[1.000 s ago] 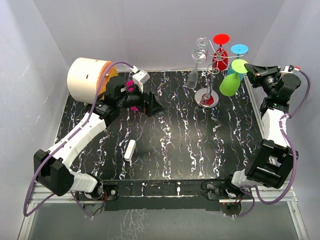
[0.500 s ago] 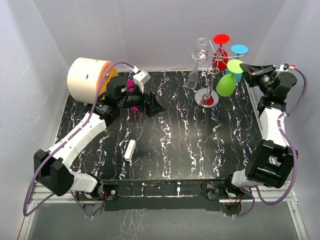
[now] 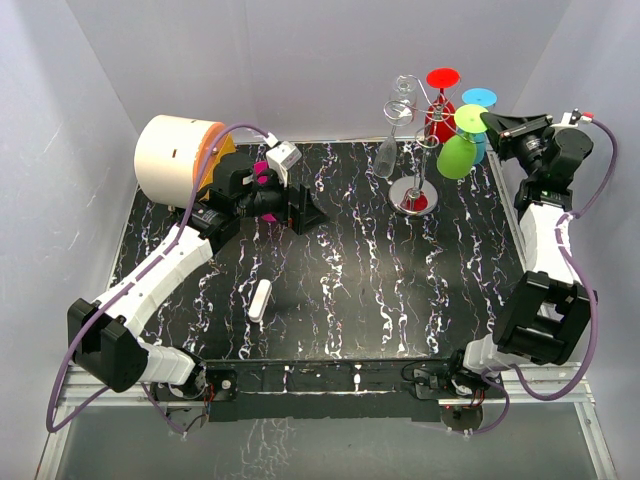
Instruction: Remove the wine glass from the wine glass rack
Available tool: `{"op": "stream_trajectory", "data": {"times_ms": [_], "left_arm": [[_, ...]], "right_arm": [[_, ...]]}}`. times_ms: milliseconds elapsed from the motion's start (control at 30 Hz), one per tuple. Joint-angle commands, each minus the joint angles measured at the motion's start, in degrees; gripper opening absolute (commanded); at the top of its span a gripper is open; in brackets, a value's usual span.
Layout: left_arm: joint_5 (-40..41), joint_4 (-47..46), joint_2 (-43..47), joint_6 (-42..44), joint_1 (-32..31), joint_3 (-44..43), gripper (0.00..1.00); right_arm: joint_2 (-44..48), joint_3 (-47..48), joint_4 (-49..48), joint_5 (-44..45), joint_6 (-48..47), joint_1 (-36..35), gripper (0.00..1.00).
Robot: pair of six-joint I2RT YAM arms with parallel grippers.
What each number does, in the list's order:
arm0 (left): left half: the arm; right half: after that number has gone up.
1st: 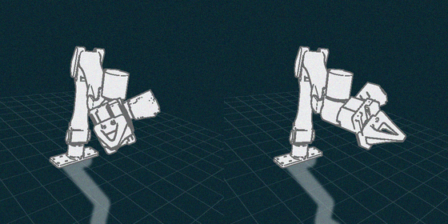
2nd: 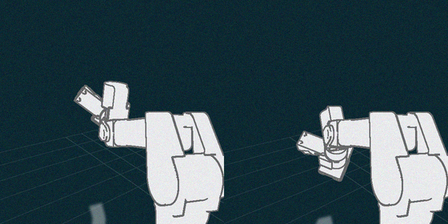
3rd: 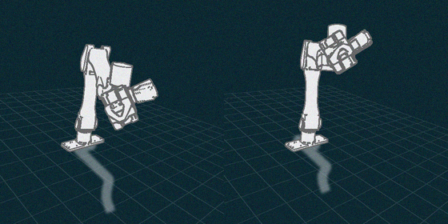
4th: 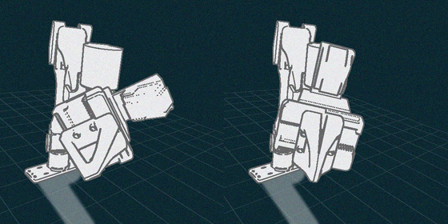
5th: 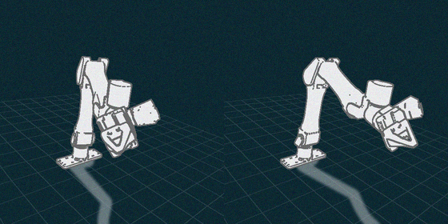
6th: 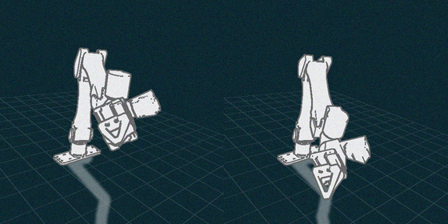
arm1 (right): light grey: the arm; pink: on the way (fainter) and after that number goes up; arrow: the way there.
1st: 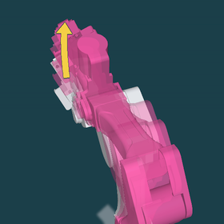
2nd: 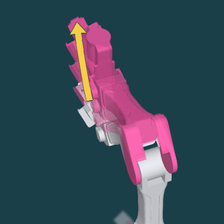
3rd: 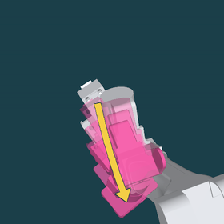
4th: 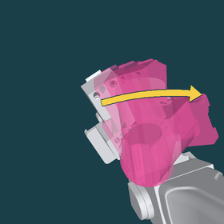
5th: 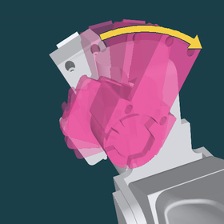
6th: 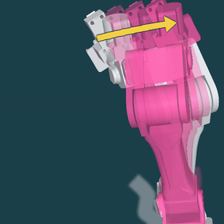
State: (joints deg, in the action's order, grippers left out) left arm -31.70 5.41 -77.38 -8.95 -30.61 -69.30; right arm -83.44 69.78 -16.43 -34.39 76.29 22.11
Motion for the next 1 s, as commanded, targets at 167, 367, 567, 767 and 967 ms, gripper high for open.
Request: {"op": "stream_trajectory", "data": {"times_ms": [167, 367, 567, 767, 967], "left_arm": [[0.4, 0.29, 1.37, 1.3, -0.5, 0.29, 0.99], [0.42, 0.3, 1.36, 1.3, -0.62, 0.31, 0.99], [0.51, 0.42, 1.6, 1.47, -0.74, 0.24, 0.99], [0.68, 0.48, 1.78, 1.57, -0.84, 0.29, 0.99], [0.69, 0.47, 1.89, 1.57, -0.94, 0.33, 0.99]], "right_arm": [[-2.48, 5.03, -0.96, 3.09, -3.52, -1.16, 0.0], [-1.21, 5.53, 1.28, 6.75, -6.31, -1.28, 0.0], [0.99, 4.33, 3.8, 11.99, -7.8, -1.3, 0.0], [2.54, 3.96, 4.9, 14.96, -8.0, -1.28, 0.0], [7.29, 1.15, 6.93, 20.52, -8.18, -1.28, 0.0]]}}
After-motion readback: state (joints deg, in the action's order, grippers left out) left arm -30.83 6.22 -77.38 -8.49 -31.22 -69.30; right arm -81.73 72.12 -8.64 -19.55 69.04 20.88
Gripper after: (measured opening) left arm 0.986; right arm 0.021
